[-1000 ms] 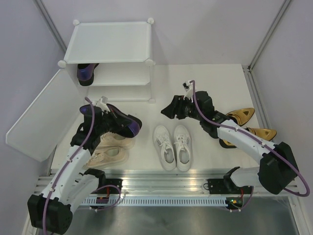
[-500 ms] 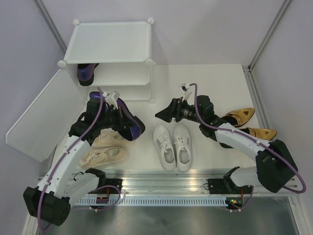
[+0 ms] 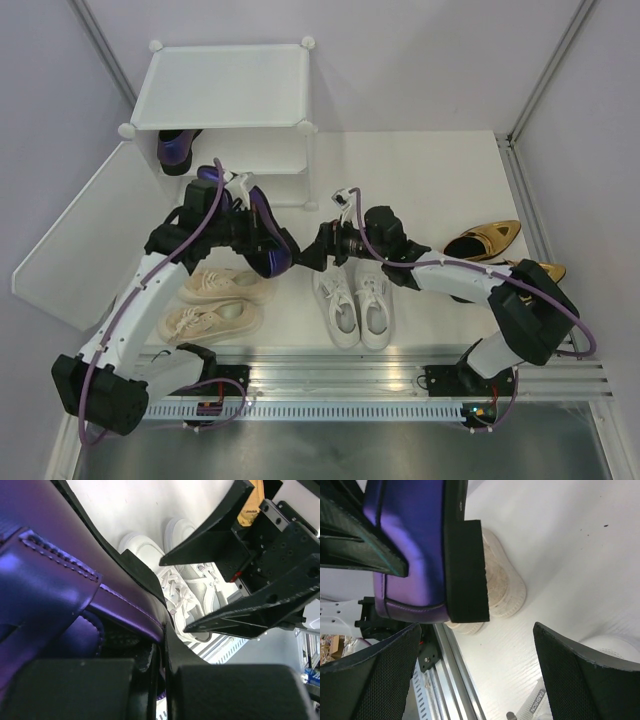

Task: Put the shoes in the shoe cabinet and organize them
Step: Place the shoe in the shoe cabinet.

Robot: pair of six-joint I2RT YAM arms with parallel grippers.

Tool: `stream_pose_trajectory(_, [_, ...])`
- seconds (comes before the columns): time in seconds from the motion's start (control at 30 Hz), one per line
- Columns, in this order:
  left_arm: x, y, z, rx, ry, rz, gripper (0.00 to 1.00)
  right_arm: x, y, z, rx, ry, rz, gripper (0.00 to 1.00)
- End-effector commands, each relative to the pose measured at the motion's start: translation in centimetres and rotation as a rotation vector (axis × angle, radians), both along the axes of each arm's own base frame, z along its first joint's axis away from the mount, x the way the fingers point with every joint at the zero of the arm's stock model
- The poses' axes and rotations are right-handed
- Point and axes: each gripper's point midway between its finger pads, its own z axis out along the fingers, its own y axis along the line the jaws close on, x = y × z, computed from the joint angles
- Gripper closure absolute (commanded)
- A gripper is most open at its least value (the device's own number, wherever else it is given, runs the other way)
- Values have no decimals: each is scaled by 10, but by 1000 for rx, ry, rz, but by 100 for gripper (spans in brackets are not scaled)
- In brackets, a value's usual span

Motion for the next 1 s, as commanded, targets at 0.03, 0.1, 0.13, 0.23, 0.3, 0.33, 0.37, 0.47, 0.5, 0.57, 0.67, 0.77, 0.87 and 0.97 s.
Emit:
stream_pose_trajectory(0.03, [11,-13,42,-40,-173,-94,98,11,18,30,79,-122,16,4])
stream_pose_trajectory(0.1, [12,-15,41,-39,-168,-104,98,8,27,31,92,-131,41,4])
stream_pose_trajectory(0.13, [13,-16,43,-40,-174,-110,98,5,30,32,101,-128,59,4])
stream_pose_trajectory(0.23, [19,-16,43,-24,-177,-118,98,-3,41,36,142,-139,99,3])
stream_pose_trajectory(0.3, [21,-17,42,-15,-176,-131,98,-7,48,37,166,-133,116,3])
stream_pose_trajectory(0.33, [25,-18,41,-10,-167,-133,98,-7,51,37,173,-132,120,3])
stream_pose_trajectory(0.37, [26,-19,40,-8,-163,-136,98,-6,54,36,182,-121,121,3])
stream_pose_trajectory(0.47, [32,-21,38,-4,-155,-144,98,-2,61,32,190,-99,125,2])
stream_pose_trajectory(0.5, [34,-22,40,-4,-162,-147,98,-1,62,31,191,-95,123,2])
stream_pose_trajectory(0.57, [38,-23,40,0,-162,-151,98,1,65,30,201,-96,122,2])
stream_pose_trajectory(0.67, [44,-23,42,9,-171,-142,98,5,69,31,218,-91,115,2])
stream_pose_trajectory(0.77, [49,-22,43,19,-176,-129,98,11,70,34,233,-97,87,2])
stream_pose_trajectory(0.87, [53,-21,41,29,-171,-118,98,21,73,35,240,-93,46,2])
stream_pose_trajectory(0.97, [57,-20,36,43,-162,-112,98,27,78,35,247,-73,41,13])
